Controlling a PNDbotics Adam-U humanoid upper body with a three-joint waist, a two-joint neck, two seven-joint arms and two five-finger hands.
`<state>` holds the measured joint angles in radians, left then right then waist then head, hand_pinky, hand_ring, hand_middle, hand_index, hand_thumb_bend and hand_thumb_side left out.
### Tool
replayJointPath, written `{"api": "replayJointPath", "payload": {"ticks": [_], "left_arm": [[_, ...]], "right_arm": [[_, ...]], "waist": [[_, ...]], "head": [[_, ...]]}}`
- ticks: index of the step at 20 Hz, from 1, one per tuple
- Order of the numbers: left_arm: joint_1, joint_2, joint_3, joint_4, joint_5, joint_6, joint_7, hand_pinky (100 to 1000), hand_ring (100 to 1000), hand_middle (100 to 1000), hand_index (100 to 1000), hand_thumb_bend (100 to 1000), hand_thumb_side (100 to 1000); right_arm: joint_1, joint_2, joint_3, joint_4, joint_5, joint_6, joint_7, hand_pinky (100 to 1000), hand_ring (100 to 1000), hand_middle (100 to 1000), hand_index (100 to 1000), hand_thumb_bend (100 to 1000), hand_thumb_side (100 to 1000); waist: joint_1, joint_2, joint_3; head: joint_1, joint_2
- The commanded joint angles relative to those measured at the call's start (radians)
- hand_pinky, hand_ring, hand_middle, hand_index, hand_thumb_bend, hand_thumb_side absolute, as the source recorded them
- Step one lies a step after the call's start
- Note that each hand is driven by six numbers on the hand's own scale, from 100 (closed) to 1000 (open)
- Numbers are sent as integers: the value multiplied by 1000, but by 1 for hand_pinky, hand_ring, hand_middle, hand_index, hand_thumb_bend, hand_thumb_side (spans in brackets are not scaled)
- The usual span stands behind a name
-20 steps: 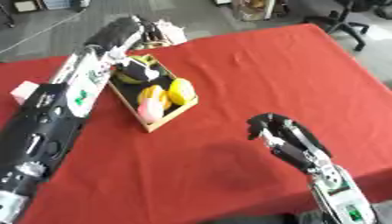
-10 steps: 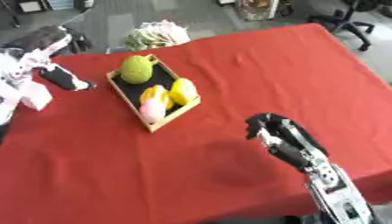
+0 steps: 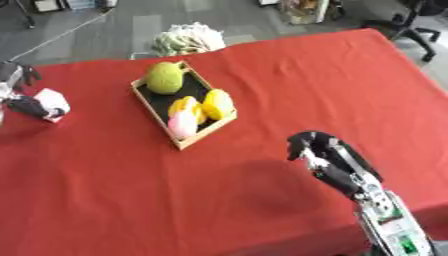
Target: Pick up objects on the table and place them in the box.
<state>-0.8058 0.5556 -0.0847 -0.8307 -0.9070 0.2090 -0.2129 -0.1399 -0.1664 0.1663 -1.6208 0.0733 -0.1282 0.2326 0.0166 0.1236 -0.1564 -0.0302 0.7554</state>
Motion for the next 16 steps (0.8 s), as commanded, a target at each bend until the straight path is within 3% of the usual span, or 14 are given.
{"api": "replayJointPath", "payload": {"ticks": [1, 9, 16], "left_arm": [[-26, 16, 18, 23, 8, 11, 32, 775, 667, 645, 783, 643, 225], [-22, 10, 32, 71, 24, 62, 99, 768, 657, 635, 773, 632, 216], [-16, 5, 33, 91, 50, 71, 122, 771, 662, 643, 776, 631, 224]], "right_arm": [[-7, -16, -6, -10, 0, -2, -2, 696, 573, 556, 699, 100, 500], [-8, -17, -7, -10, -1, -2, -3, 696, 572, 555, 699, 100, 504], [-9, -17, -7, -9, -2, -2, -1, 696, 572, 554, 699, 100, 504]], "waist": [[0, -14, -2], [-1, -8, -4], [-2, -4, -3]], "head": [[0, -8], [8, -8], [56, -15]]}}
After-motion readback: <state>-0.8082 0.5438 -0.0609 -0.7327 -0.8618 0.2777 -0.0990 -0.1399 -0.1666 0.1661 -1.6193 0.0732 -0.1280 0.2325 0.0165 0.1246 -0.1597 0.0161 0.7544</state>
